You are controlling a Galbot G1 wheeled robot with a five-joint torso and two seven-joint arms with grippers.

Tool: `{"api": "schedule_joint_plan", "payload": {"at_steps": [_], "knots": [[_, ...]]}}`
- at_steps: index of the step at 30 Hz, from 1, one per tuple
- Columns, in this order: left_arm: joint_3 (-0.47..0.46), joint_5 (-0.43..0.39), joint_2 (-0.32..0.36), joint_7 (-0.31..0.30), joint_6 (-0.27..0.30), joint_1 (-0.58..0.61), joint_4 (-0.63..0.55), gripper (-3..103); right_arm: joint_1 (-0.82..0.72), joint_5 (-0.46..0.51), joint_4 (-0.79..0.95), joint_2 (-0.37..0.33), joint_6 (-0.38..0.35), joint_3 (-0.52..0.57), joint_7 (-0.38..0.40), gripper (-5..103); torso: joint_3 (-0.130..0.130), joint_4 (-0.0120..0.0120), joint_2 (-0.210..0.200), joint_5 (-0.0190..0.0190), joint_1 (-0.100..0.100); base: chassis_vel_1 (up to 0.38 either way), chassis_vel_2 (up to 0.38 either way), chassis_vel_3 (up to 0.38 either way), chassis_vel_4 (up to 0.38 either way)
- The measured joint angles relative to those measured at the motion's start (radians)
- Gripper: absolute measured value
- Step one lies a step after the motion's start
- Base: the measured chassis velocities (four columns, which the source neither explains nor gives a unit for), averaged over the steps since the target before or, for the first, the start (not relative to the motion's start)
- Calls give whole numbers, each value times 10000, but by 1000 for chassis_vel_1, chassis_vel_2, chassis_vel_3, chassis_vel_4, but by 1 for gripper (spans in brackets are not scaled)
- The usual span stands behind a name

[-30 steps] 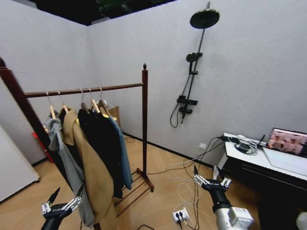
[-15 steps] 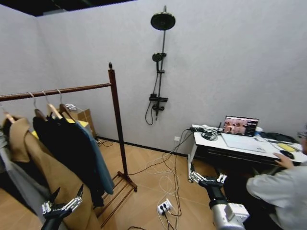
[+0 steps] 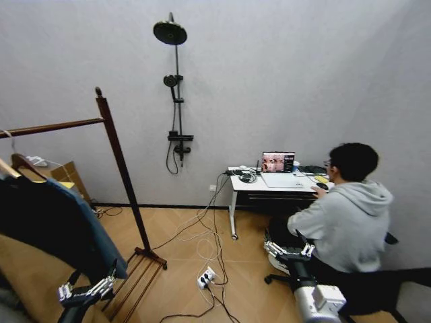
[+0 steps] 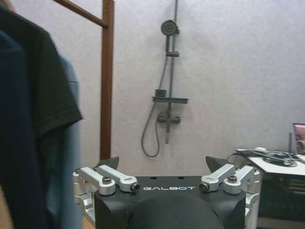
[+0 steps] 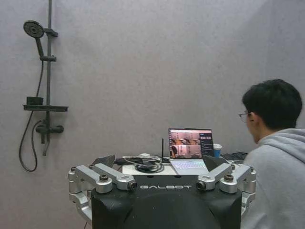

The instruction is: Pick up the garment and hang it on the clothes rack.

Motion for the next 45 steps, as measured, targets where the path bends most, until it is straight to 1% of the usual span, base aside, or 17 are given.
{"api": "schedule_joint_plan", "payload": {"at_steps": [3,4,10,12,19,25,37,40,45], "knots": [[0,0,0,0,0,0,0,100,7,-17,-33,1,1,-47,0,100,0,1,0,-5,1,1,-163,-153,-16],[0,0,0,-1,0,0,0,100,8,-40,-47,13,2,-94,0,100,0,0,0,0,1,44,-127,-106,47],[0,0,0,-3,0,0,0,100,33,-193,-153,110,29,-290,-10,100,0,6,0,-1,1,88,-97,-86,75],[0,0,0,-3,0,0,0,100,31,-232,-180,136,38,-344,-15,100,0,5,0,-5,0,101,-81,-92,91],[0,0,0,-3,0,1,0,100,19,-433,-317,235,101,-561,-48,100,1,5,-1,-2,1,91,-96,-92,86],[0,0,0,-3,0,0,0,100,35,-470,-378,264,124,-594,-52,100,0,2,-1,1,2,79,-74,-64,83],[0,0,0,-4,0,0,0,100,99,-469,-467,269,130,-595,-58,100,0,3,0,-4,1,146,-42,-47,137],[0,0,0,-4,0,1,0,100,141,-459,-497,267,131,-591,-60,100,1,7,-1,0,1,162,-31,-33,131],[0,0,0,-4,0,1,0,100,169,-447,-533,267,133,-595,-61,100,0,4,-1,-1,1,117,-68,-70,106]]}}
